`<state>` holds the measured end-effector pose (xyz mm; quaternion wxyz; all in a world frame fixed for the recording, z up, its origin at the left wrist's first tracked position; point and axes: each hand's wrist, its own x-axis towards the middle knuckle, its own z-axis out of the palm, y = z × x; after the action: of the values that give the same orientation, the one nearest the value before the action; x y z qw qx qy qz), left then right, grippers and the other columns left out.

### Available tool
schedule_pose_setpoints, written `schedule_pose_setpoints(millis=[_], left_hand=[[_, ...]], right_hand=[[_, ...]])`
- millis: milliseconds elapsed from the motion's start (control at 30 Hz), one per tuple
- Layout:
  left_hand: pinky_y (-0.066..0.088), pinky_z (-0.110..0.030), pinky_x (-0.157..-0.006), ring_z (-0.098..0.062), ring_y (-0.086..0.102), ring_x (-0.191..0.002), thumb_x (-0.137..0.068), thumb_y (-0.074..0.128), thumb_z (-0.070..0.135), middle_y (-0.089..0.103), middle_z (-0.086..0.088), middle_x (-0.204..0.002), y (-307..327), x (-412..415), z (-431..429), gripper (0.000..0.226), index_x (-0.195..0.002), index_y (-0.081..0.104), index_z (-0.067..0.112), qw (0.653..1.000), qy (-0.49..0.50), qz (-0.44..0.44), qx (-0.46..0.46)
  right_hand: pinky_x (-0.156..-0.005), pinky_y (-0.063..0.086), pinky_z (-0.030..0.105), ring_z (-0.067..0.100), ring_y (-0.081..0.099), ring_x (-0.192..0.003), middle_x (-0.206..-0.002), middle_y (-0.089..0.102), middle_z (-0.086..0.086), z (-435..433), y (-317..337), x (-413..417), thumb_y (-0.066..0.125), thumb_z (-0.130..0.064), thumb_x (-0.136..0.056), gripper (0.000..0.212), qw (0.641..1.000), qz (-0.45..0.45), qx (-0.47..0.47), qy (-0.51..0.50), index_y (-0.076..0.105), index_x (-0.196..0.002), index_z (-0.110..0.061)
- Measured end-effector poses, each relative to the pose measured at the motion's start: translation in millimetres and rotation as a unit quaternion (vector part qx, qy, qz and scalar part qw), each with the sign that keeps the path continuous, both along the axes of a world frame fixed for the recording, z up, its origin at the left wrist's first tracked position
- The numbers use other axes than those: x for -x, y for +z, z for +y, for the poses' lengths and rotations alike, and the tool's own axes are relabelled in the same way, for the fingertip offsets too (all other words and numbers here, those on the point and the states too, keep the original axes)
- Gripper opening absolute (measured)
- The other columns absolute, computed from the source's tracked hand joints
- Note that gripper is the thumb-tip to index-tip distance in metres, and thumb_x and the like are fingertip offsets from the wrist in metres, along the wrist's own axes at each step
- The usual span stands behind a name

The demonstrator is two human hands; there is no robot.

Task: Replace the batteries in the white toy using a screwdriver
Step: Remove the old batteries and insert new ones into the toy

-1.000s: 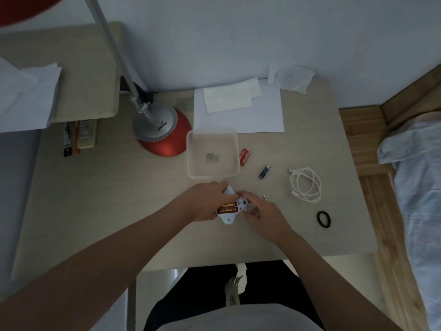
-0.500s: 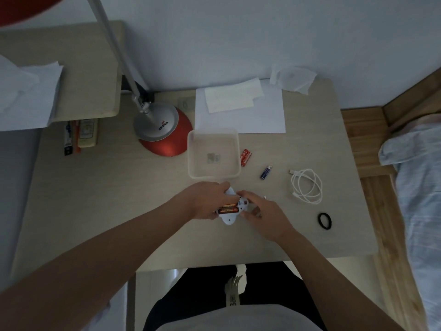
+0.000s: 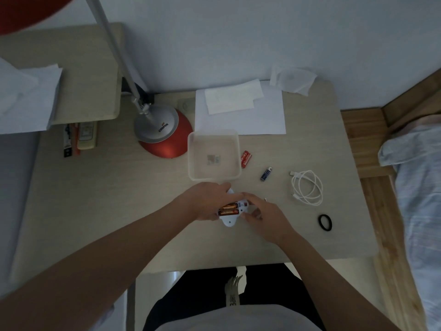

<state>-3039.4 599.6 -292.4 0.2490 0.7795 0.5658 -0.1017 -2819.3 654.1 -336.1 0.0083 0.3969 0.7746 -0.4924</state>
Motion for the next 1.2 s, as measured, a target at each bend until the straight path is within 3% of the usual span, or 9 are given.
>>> schedule_pose_setpoints(millis=[167, 267, 367, 467, 600, 833, 1000, 1200], left_hand=[[0.05, -0.031, -0.066, -0.019, 0.061, -0.092, -0.076, 0.074, 0.039, 0.055, 0.003, -0.115, -9, 4, -10, 0.075, -0.141, 0.036, 0.033, 0.997, 0.045, -0.048, -0.04], [0.052, -0.033, -0.073, -0.016, 0.061, -0.091, -0.077, 0.068, 0.052, 0.061, 0.006, -0.109, -8, 1, -19, 0.063, -0.132, 0.047, 0.028, 0.981, 0.128, -0.115, -0.084], [0.051, -0.037, -0.075, -0.02, 0.063, -0.089, -0.086, 0.059, 0.047, 0.065, 0.002, -0.105, -17, -6, -26, 0.045, -0.121, 0.061, 0.019, 0.966, 0.174, -0.147, -0.124], [0.052, -0.039, -0.077, -0.021, 0.062, -0.089, -0.088, 0.064, 0.032, 0.066, 0.0, -0.103, -31, -13, -30, 0.03, -0.114, 0.066, 0.017, 0.956, 0.206, -0.138, -0.154], [0.051, -0.039, -0.071, -0.022, 0.062, -0.085, -0.087, 0.069, 0.027, 0.067, 0.001, -0.1, -37, -18, -29, 0.022, -0.107, 0.069, 0.018, 0.95, 0.225, -0.12, -0.179], [0.046, -0.036, -0.061, -0.022, 0.061, -0.074, -0.085, 0.069, 0.029, 0.068, 0.001, -0.089, -41, -19, -28, 0.015, -0.096, 0.071, 0.019, 0.953, 0.21, -0.083, -0.204], [0.045, -0.036, -0.064, -0.023, 0.061, -0.072, -0.089, 0.051, 0.03, 0.069, 0.001, -0.085, -41, -20, -27, 0.024, -0.09, 0.073, 0.018, 0.959, 0.168, -0.043, -0.224], [0.047, -0.035, -0.061, -0.024, 0.062, -0.072, -0.083, 0.052, 0.027, 0.069, 0.0, -0.086, -37, -27, -24, 0.027, -0.093, 0.074, 0.017, 0.954, 0.182, -0.066, -0.23]], right_hand=[[-0.065, 0.047, 0.016, 0.003, 0.057, -0.065, -0.082, 0.065, -0.016, -1, 0, 0, 0.069, -0.022, -0.09, 0.053, 1.0, 0.01, 0.01, -0.007, 0.051, -0.137, -0.04], [-0.062, 0.044, 0.009, 0.007, 0.059, -0.066, -0.083, 0.062, -0.026, -1, 0, 1, 0.069, -0.019, -0.089, 0.053, 1.0, 0.02, 0.005, -0.005, 0.053, -0.136, -0.038], [-0.06, 0.044, 0.011, 0.011, 0.059, -0.064, -0.08, 0.064, -0.021, -2, -3, 1, 0.069, -0.019, -0.089, 0.053, 1.0, 0.026, 0.006, -0.011, 0.054, -0.136, -0.038], [-0.061, 0.049, 0.018, 0.01, 0.06, -0.065, -0.088, 0.069, -0.01, -2, -7, 1, 0.068, -0.022, -0.089, 0.054, 1.0, 0.02, 0.006, -0.009, 0.051, -0.137, -0.042], [-0.064, 0.051, 0.022, 0.009, 0.06, -0.067, -0.093, 0.07, -0.008, -3, -9, 0, 0.067, -0.025, -0.09, 0.055, 1.0, 0.009, 0.005, -0.008, 0.049, -0.138, -0.045], [-0.062, 0.045, 0.012, 0.007, 0.061, -0.069, -0.094, 0.069, -0.012, -2, -9, 0, 0.067, -0.023, -0.089, 0.056, 1.0, 0.011, -0.001, -0.005, 0.049, -0.138, -0.043], [-0.068, 0.052, 0.023, 0.008, 0.062, -0.07, -0.096, 0.071, -0.009, -2, -7, 1, 0.068, -0.025, -0.089, 0.055, 1.0, 0.005, 0.007, -0.015, 0.05, -0.137, -0.045], [-0.07, 0.053, 0.025, 0.01, 0.062, -0.071, -0.1, 0.069, -0.011, -2, -4, 0, 0.067, -0.023, -0.089, 0.056, 1.0, 0.008, 0.013, -0.01, 0.05, -0.138, -0.043]])
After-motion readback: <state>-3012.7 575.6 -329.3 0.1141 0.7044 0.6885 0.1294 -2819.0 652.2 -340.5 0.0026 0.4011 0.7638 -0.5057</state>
